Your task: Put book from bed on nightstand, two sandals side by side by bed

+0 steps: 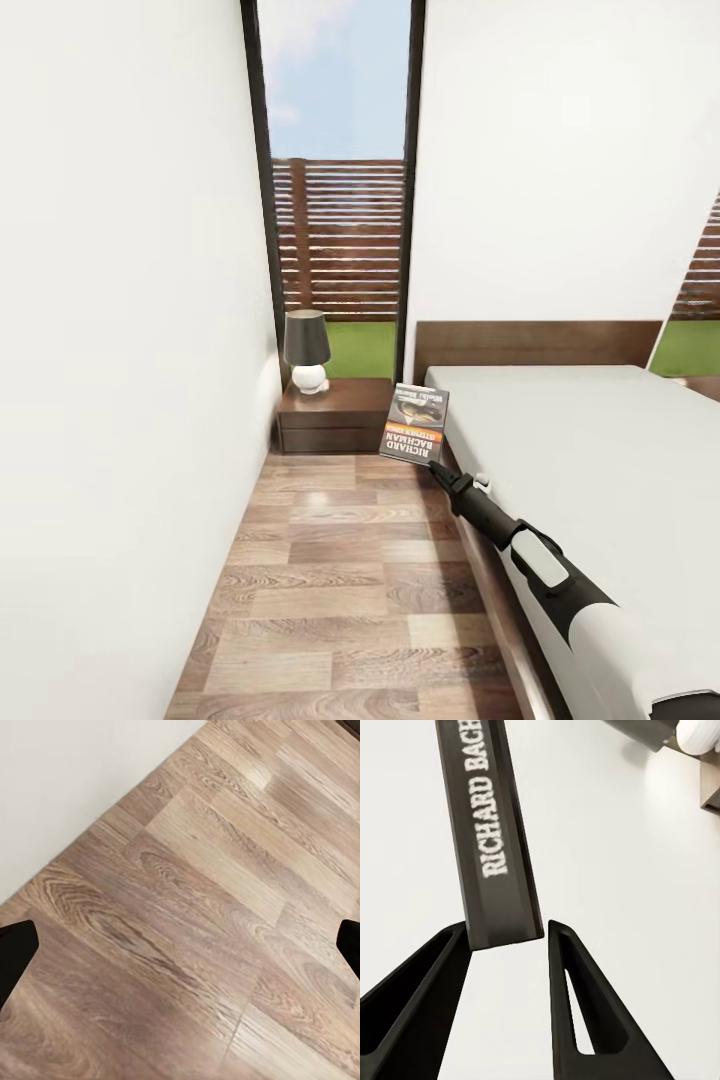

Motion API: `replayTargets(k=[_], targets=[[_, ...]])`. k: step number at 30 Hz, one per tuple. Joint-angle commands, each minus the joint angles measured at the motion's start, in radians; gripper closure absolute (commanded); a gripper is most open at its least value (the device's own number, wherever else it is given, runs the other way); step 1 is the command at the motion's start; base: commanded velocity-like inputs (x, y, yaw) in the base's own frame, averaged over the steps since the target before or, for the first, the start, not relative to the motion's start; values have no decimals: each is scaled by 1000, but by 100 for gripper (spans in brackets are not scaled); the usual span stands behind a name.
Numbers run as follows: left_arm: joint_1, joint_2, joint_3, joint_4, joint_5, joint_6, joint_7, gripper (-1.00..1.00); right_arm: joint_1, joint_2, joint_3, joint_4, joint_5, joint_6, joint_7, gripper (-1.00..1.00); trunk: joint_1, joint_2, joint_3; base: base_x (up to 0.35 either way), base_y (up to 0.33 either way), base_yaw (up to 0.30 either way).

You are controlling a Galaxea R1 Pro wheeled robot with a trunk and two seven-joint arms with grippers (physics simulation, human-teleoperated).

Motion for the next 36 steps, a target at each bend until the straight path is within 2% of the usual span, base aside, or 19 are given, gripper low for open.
replayTargets(k=[1, 36], targets=[[-1, 0, -2, 2, 11, 0, -9, -100, -1, -1, 5, 0, -11, 6, 1, 100, 0, -1, -1, 107, 48, 0], [-1, 0, -13, 1, 7, 5, -7, -100, -1, -1, 6, 2, -10, 6, 2, 100, 0, -1, -1, 138, 13, 0]])
